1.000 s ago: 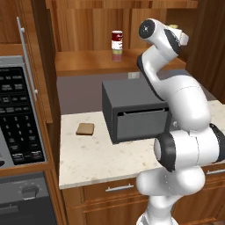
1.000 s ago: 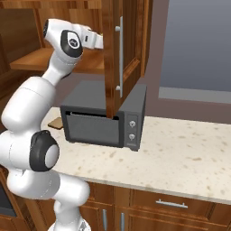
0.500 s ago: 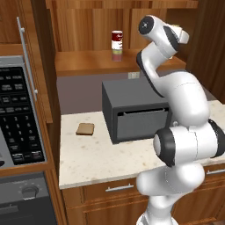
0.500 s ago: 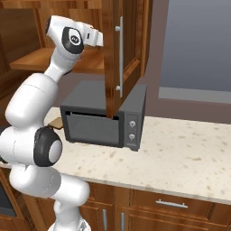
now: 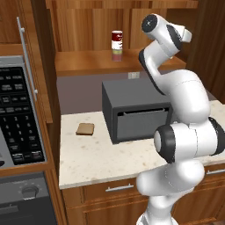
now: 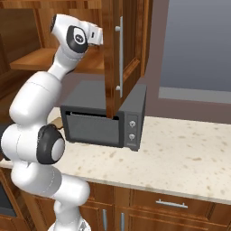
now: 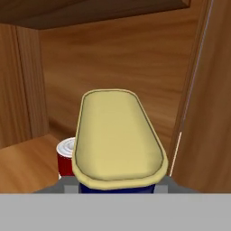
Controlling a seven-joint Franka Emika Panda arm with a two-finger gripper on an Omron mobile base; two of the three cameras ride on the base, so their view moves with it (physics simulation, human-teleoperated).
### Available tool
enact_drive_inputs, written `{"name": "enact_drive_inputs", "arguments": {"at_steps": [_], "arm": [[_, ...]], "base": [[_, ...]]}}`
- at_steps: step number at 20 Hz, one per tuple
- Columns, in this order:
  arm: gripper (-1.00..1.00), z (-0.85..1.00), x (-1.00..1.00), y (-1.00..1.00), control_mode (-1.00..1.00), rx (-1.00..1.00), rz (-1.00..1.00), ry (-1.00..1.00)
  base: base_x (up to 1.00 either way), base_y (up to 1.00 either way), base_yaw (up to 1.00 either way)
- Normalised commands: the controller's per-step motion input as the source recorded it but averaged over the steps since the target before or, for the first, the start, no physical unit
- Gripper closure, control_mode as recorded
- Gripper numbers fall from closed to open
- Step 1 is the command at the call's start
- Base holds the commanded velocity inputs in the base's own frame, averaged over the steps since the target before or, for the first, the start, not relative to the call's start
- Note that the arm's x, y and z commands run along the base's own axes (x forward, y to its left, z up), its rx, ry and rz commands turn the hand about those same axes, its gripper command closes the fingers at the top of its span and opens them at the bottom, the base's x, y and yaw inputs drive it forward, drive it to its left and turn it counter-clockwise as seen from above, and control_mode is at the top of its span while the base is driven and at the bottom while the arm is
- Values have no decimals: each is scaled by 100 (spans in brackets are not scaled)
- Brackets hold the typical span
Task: Stack two cans on top of the other two cans in the cabinet.
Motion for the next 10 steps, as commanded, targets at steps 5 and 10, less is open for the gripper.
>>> {"name": "enact_drive_inputs", "arguments": {"at_steps": [5, 10], "arm": [[100, 0, 17, -1, -100, 0, 0, 2], [100, 0, 16, -4, -100, 0, 1, 2]], "base": [[0, 0, 0], [0, 0, 0]]}}
